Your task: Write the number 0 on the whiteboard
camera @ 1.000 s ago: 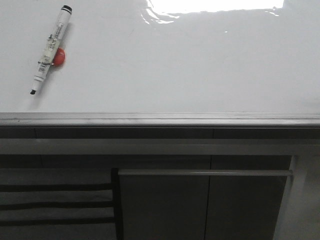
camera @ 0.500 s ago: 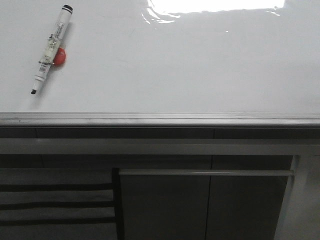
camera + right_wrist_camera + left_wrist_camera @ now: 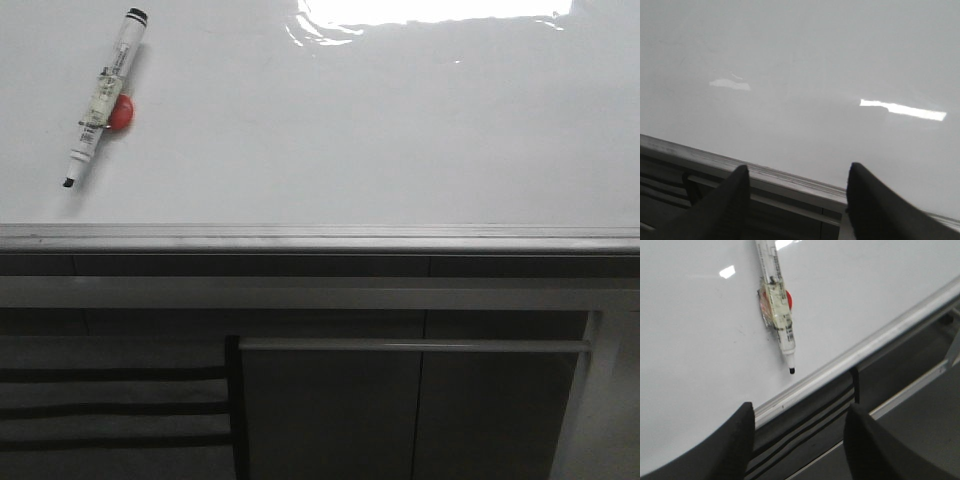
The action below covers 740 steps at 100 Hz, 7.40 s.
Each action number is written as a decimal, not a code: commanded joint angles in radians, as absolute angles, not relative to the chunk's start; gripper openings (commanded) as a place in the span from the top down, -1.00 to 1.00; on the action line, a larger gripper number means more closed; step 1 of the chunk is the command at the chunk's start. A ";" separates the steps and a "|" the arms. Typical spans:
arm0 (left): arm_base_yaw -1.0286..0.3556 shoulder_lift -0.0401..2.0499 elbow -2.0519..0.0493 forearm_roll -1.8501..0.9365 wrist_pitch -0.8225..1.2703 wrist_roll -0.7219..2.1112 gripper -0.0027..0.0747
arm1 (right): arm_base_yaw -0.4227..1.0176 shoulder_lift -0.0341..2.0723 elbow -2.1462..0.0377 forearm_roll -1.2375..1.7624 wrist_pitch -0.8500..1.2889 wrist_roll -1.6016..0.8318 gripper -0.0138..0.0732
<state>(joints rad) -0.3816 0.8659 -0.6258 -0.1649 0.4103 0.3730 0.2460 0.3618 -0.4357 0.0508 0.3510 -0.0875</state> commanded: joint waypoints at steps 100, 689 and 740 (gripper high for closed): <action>-0.539 1.300 -0.635 -0.412 -0.333 0.246 -0.20 | 0.255 0.378 -0.474 0.024 0.296 -0.098 -0.17; -0.621 0.406 -0.506 0.509 0.104 -0.494 0.98 | 0.629 1.262 -1.092 -1.054 0.629 0.960 0.79; -0.621 0.406 -0.506 0.509 0.104 -0.494 0.98 | 0.629 1.331 -1.092 -1.054 0.529 0.960 0.79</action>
